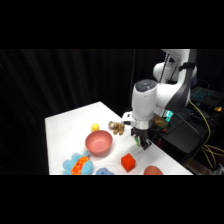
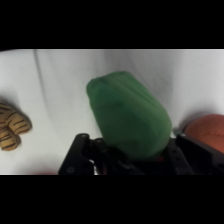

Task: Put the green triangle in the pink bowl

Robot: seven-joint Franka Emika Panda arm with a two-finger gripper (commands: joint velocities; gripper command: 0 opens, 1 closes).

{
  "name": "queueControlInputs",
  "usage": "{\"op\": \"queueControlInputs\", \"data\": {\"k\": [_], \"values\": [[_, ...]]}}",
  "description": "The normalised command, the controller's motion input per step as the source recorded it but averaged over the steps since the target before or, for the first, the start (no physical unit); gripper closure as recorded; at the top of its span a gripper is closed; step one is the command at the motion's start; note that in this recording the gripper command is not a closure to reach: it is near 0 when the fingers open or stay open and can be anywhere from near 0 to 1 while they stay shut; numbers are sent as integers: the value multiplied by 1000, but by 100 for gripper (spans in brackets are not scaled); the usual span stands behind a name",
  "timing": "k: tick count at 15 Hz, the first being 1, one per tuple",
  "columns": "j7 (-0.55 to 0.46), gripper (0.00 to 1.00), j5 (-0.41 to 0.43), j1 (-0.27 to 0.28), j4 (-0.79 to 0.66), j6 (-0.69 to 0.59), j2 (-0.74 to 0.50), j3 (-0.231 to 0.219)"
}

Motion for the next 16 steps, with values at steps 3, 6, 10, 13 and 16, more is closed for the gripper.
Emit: {"op": "queueControlInputs", "data": {"k": [3, 6, 10, 13, 16], "values": [[28, 0, -216, -170, 247, -331, -121, -55], [-59, 0, -136, -163, 393, -274, 113, -32], [-187, 53, -49, -159, 524, -269, 297, -52], [-276, 0, 19, -153, 642, -294, 412, -70], [-258, 0, 62, -120, 682, -326, 417, -59]]}}
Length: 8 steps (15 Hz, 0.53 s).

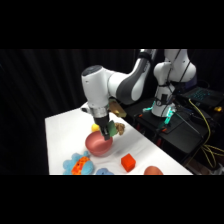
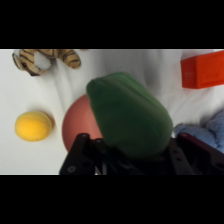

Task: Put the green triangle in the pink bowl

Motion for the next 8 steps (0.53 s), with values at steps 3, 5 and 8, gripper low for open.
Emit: {"op": "queueControlInputs", "data": {"k": [3, 5, 8], "values": [[-231, 0, 107, -86, 692, -340, 405, -32], [-196, 56, 117, -51, 599, -305, 344, -17], [-175, 0, 129, -31, 457, -252, 249, -9]]}}
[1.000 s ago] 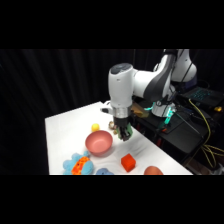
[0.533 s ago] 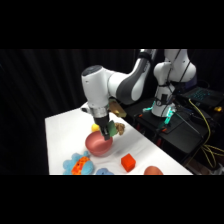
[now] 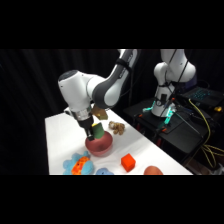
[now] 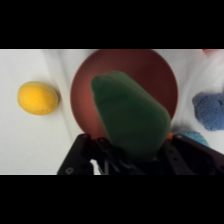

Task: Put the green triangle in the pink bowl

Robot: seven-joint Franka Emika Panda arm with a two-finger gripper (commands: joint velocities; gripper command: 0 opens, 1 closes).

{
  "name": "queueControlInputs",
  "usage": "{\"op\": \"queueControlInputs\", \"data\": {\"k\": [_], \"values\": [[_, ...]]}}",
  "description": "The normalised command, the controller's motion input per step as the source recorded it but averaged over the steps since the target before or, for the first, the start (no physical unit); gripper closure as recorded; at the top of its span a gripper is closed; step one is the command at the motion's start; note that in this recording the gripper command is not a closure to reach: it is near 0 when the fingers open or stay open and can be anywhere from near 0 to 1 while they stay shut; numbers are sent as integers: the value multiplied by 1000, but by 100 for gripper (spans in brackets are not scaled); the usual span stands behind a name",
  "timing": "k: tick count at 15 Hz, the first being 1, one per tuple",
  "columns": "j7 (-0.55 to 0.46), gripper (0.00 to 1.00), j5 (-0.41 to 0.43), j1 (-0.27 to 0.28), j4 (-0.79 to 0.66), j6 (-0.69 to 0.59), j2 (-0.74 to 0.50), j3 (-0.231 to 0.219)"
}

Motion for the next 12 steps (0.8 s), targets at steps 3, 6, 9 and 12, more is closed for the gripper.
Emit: {"op": "queueControlInputs", "data": {"k": [3, 6, 9, 12], "values": [[-160, 0, 129, -18, 288, -197, 119, -9], [-137, 0, 115, -6, 153, -147, 11, -18], [-130, 0, 114, -3, 105, -134, -31, -19], [-122, 0, 110, 7, 53, -115, -71, -15]]}}
